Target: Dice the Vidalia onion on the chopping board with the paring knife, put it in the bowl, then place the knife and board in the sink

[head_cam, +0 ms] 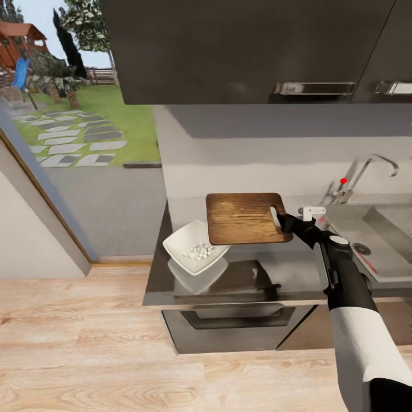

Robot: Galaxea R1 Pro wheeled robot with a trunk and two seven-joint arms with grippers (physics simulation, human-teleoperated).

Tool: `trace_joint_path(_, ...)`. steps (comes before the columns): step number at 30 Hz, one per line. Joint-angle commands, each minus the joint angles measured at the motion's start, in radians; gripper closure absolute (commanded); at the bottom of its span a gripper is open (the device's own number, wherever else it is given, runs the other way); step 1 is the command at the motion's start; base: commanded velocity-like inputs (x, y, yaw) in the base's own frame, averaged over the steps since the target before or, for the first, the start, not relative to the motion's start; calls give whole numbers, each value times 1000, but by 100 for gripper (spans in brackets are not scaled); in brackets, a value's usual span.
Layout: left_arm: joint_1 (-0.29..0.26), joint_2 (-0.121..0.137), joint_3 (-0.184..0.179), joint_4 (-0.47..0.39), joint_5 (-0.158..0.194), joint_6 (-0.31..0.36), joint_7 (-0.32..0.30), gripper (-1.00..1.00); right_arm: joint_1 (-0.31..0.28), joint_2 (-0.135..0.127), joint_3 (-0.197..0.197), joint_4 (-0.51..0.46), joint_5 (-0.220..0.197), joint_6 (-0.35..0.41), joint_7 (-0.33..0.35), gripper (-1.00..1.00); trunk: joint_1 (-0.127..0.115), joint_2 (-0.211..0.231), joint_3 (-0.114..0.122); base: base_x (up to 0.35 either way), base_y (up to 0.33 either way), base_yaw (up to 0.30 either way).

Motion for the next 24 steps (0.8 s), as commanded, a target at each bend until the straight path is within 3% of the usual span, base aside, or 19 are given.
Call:
trace_joint_path(1,0,2,-8,-2,10,-2,8,-100,-1,1,-3,-2,5,4,9,100,1,-2,-2,0,-238,0)
trace_joint_path(24,0,2,-7,-2,10,-2,8,-100,-1,1,-3,-2,4,4,9,100,1,-2,-2,0,-267,0)
